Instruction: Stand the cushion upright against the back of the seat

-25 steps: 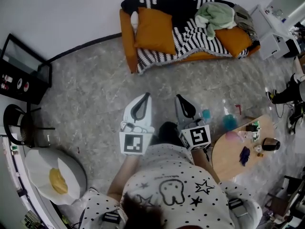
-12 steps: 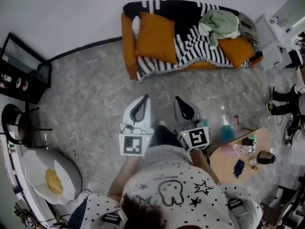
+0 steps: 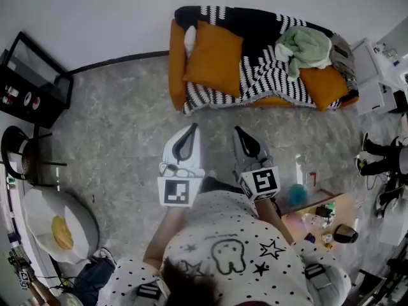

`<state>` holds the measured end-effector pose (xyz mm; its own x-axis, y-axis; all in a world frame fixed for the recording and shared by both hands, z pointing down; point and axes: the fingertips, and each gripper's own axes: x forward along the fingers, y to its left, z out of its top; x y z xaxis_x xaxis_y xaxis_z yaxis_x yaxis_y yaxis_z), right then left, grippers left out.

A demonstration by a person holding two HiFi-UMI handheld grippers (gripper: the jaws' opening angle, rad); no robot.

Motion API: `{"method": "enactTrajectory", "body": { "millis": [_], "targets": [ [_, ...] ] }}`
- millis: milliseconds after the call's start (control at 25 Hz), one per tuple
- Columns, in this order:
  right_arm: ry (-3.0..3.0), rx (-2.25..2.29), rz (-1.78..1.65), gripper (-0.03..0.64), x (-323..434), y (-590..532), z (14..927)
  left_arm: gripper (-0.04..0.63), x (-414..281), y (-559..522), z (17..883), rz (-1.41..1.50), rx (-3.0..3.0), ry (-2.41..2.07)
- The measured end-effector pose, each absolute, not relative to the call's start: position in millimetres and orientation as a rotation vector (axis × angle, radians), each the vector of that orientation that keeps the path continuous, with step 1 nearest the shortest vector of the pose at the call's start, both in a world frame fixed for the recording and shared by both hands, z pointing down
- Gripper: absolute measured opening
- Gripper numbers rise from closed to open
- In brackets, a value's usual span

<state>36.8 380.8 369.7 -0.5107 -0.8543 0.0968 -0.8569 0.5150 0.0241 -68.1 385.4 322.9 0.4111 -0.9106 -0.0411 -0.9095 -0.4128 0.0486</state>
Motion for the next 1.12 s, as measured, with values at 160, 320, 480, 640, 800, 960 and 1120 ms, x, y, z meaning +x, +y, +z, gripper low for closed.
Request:
{"method": "enactTrajectory", "body": {
  "millis": [160,320,480,640,800,960,1120],
  "targets": [
    [-2.680,1.458,0.037,-0.002,42.0,360.1,368.1,-0.003,-64.0,366.8,321.8,-0.081,2.595,-1.746],
    [-2.686,1.438,0.050,-0.002,54.4,345.7,373.0,-0.003,-55.3,352.8,324.0,-0.060,2.582,-1.780],
    [-2.677,1.446,0.069,-0.002,65.5,334.7,377.1,-0.003,-49.8,342.6,327.2,-0.053,2.570,-1.783],
    [-2.667,1.472,0.077,-0.002,69.3,327.1,378.7,-0.003,-44.3,332.1,329.5,-0.048,2.586,-1.756],
    [-2.648,1.500,0.086,-0.002,73.8,314.6,382.7,-0.003,-35.1,311.6,332.5,-0.044,2.620,-1.716],
    [-2.626,1.539,0.105,-0.002,77.7,294.0,387.3,-0.003,-30.2,285.9,335.0,-0.048,2.647,-1.677],
    [-2.620,1.569,0.118,-0.002,73.7,266.2,381.2,-0.003,-33.6,255.0,330.2,-0.050,2.655,-1.642]
  ]
}}
